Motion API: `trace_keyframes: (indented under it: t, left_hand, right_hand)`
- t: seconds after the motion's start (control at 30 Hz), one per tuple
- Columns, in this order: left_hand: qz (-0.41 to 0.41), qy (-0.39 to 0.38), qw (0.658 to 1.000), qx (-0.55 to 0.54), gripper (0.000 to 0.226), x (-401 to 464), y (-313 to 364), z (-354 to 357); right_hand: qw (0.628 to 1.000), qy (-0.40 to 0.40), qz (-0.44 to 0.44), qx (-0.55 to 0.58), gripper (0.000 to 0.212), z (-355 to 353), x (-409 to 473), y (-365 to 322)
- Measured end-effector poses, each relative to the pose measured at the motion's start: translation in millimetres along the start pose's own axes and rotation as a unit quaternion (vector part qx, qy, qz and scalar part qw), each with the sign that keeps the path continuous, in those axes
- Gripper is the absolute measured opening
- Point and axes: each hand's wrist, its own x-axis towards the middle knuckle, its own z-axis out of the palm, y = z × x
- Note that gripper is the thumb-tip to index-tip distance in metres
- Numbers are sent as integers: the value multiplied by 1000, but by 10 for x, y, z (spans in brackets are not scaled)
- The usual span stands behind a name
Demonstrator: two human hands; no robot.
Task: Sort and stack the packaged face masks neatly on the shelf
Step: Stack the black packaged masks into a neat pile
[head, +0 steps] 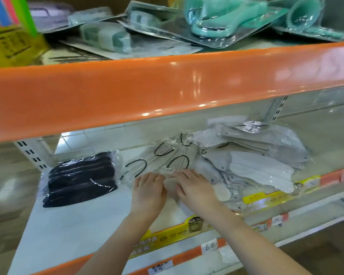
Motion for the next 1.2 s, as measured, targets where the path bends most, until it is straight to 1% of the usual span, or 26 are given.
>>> trace_keyframes:
  t: [0.1, 0.17, 0.3, 0.47, 0.53, 0.57, 0.63, 0.73, 0.77, 0.83, 0.87, 0.9, 0.93, 1.0, 1.03, 1.1, 1.17, 1.2]
  left_hand:
    - [22, 5, 1000, 11, 35, 83, 206, 61]
    - [46, 7, 999, 15, 36, 127, 347, 107]
    - [85, 12, 996, 26, 35, 181, 559, 253]
    - [94, -15, 994, 44, 32, 193, 694, 389]
    - [92, -12, 994, 52, 32, 203, 706, 414]
    - [92, -8, 994, 53, 31, 208, 706, 422]
    - [92, 0, 994, 53, 28, 228, 715, 427]
    - [95, 14, 994, 49, 27, 271, 731, 427]
    - [94, 19, 994, 48, 26, 289, 737, 412]
    - [100, 32, 993, 48, 16, 318, 742, 388]
    - [101, 36, 993, 44, 19, 343, 743, 380]
    - [96, 30, 994, 40, 30, 369, 752, 356]
    - [91, 30, 995, 36, 38, 398, 756, 335]
    - [85, 42, 995, 34, 42, 472, 766, 290]
    - [81, 53, 995, 32, 41, 511, 770, 269]
    - [83, 69, 994, 14, 32, 583, 762, 230]
    - [101, 99, 990, -7, 14, 634, 753, 200]
    - [107, 113, 988, -14, 8, 652, 757, 177]
  right_hand:
    - [999, 25, 9, -23, 35, -71, -71, 233]
    - [999, 23, 21, -38, 34, -111, -123, 371]
    - [997, -4, 40, -70, 28, -140, -201, 603]
    - [992, -71, 71, -75, 42, -90, -213, 741]
    - [992, -78, 71, -69, 48, -78, -192, 779]
    - [993, -69, 66, -69, 47, -70, -179, 805]
    - [995, -42, 57, -71, 38, -63, -150, 846]
    - [996, 14, 46, -76, 15, -59, -93, 905]
    - [996, 25, 43, -75, 11, -58, -77, 927]
    - [996, 21, 48, -71, 9, -82, -37, 949]
    - [996, 16, 55, -65, 4, -114, -13, 947]
    - [996, 13, 67, -50, 9, -141, 12, 947]
    - [996, 16, 78, -26, 19, -176, 32, 937]
    - [996, 31, 80, 38, 30, -244, 68, 909]
    - [995, 36, 71, 66, 32, -278, 76, 897]
    - [991, 39, 63, 112, 26, -325, 82, 883]
    - [986, 43, 62, 148, 18, -335, 95, 887]
    - [983, 43, 65, 165, 17, -344, 105, 885]
